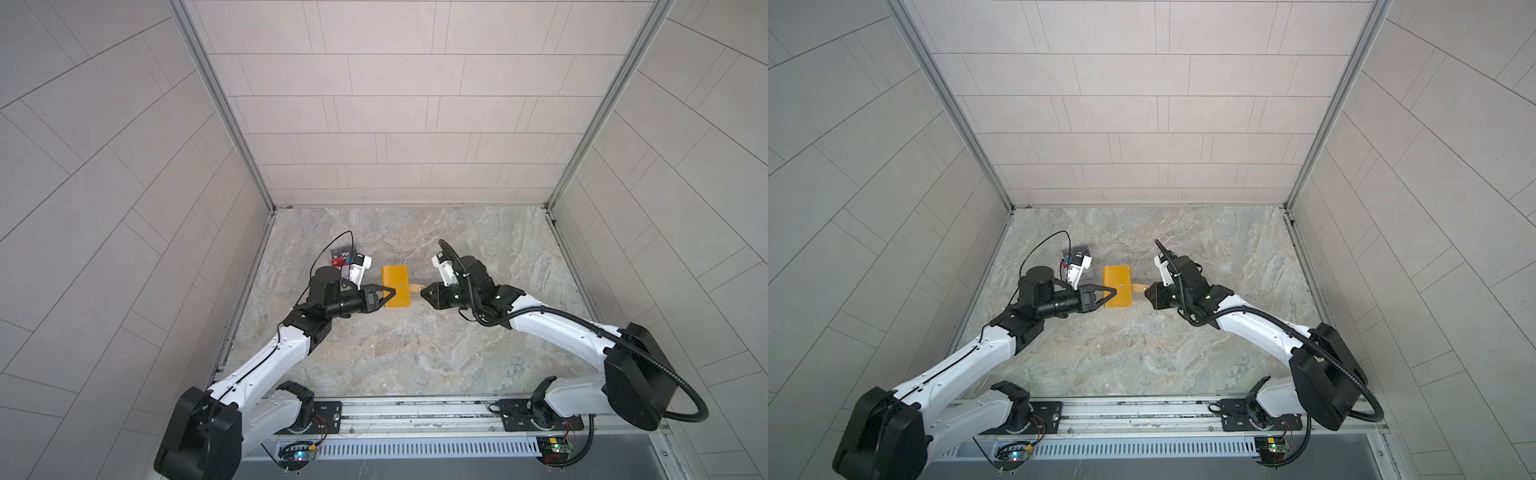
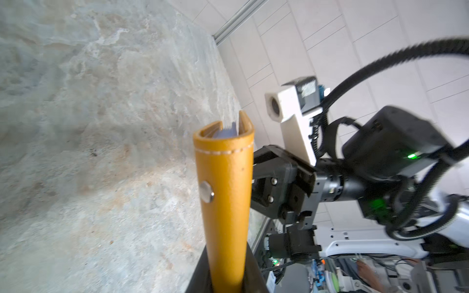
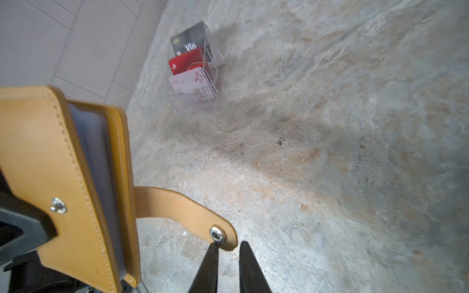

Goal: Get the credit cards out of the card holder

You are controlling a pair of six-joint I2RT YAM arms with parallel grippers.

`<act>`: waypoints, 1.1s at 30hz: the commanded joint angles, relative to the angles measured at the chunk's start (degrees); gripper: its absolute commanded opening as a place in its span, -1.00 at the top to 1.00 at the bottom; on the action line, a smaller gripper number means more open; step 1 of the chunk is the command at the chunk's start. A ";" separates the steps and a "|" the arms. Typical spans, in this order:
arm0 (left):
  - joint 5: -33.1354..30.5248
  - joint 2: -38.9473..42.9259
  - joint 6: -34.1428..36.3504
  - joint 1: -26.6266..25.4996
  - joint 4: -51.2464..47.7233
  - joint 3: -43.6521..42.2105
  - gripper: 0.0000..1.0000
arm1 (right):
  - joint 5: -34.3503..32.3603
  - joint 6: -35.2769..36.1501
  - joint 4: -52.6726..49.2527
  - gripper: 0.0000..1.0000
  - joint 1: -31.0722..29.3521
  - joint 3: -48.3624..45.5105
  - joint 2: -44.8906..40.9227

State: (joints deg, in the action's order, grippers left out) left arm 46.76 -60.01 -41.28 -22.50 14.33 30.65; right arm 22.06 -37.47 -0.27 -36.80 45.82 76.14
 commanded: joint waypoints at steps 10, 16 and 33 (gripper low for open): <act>5.35 1.47 -6.85 0.44 11.33 1.25 1.00 | 4.65 -9.27 30.03 0.15 0.41 -15.10 -11.38; 5.09 1.43 -8.56 0.39 13.12 1.00 1.00 | 7.93 -12.46 35.33 -0.09 0.30 -15.30 -11.04; 6.13 3.71 -9.78 -1.04 15.78 0.33 1.00 | 8.78 -14.18 36.54 0.05 0.14 -10.93 -9.30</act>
State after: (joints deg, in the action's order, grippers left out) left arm 51.62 -56.99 -51.22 -22.72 26.79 30.65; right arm 31.03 -50.52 34.06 -36.47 33.89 66.81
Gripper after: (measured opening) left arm 0.168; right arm 0.475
